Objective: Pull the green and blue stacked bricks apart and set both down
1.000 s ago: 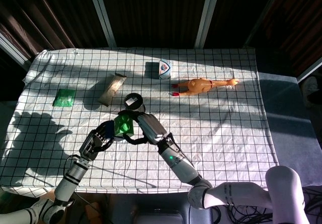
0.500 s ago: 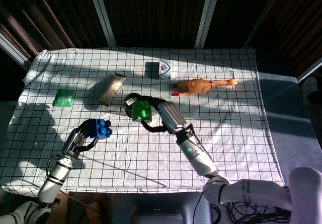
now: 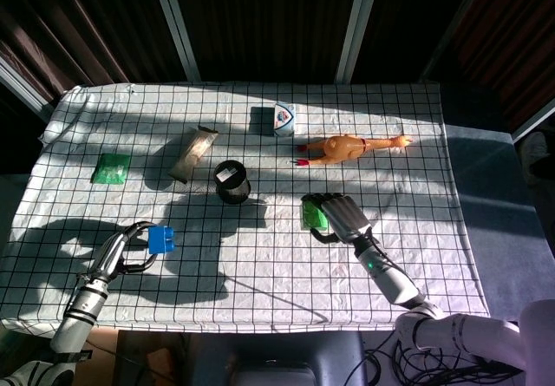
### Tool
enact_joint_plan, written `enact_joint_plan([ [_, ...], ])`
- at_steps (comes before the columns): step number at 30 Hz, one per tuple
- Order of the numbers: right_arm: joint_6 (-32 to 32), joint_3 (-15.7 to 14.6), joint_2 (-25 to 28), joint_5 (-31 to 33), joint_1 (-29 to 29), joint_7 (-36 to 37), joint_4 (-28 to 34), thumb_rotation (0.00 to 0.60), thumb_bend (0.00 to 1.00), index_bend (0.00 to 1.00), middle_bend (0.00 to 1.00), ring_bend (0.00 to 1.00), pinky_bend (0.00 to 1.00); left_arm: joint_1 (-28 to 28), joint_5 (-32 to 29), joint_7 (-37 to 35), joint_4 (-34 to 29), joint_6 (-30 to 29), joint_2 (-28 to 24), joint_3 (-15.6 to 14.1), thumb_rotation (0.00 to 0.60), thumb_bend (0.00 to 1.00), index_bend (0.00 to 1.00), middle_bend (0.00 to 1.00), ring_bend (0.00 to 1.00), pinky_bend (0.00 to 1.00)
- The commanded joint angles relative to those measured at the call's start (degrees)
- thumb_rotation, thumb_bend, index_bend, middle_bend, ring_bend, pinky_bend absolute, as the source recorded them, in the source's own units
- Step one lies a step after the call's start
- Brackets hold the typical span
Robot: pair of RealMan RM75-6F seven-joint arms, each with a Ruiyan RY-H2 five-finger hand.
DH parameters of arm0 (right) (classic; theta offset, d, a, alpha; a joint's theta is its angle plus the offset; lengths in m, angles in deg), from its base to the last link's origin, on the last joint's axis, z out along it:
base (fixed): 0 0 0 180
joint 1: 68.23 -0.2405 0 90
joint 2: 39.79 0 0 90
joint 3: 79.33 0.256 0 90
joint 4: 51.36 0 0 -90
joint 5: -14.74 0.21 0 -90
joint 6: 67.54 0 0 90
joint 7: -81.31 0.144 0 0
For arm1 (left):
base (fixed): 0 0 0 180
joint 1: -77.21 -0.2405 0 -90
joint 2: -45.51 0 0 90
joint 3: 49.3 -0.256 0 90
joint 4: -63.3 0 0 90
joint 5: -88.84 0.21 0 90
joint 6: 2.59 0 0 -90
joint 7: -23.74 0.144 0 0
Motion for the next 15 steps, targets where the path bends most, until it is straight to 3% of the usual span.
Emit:
enact_joint_plan([
  [1, -2.19, -2.26, -2.15, -0.89, 0.61, -0.58, -3.84, 0.6, 0.39, 0.69, 0.63, 0.39, 0.29, -0.91, -5.5, 11.7, 0.41, 2.73, 2.1, 1.19, 0.6, 0.53, 0.32, 0.36, 0.13, 0.12],
  [5, -4.94, -3.06, -2.35, -1.06, 0.33, -0.29, -5.23, 0.6, 0.38, 0.35, 0.39, 0.29, 0.23, -0.75, -4.66, 11.19, -1.27, 4.42, 1.35, 1.27, 0.6, 0.48, 0.19, 0.17, 0.01, 0.02],
  [7, -6.1, -2.91, -1.88, -1.02, 0.07, 0.13, -5.11, 0.6, 0.38, 0.16, 0.27, 0.2, 0.18, -0.65, -4.41, 11.68, -1.88, 4.92, 0.99, 1.44, 0.6, 0.44, 0.08, 0.07, 0.0, 0.0],
  [9, -6.52, -2.84, -1.07, -1.23, 0.01, 0.12, -4.56, 0.6, 0.37, 0.04, 0.19, 0.14, 0.14, -0.77, -3.63, 11.85, -2.12, 4.68, 0.77, 1.49, 0.6, 0.41, 0.04, 0.03, 0.0, 0.0],
  [13, -6.53, -2.8, 1.55, -1.7, 0.34, -0.03, -1.96, 0.6, 0.27, 0.0, 0.03, 0.02, 0.04, -1.4, -1.94, 13.55, -2.6, 2.96, -0.32, 1.33, 0.6, 0.34, 0.04, 0.0, 0.0, 0.0],
  [15, -5.18, -2.57, 3.29, -2.6, 0.92, 0.22, -0.04, 0.6, 0.25, 0.0, 0.0, 0.0, 0.01, -2.15, -0.33, 13.6, -3.79, 0.77, -1.46, 1.25, 0.6, 0.33, 0.04, 0.0, 0.0, 0.0],
])
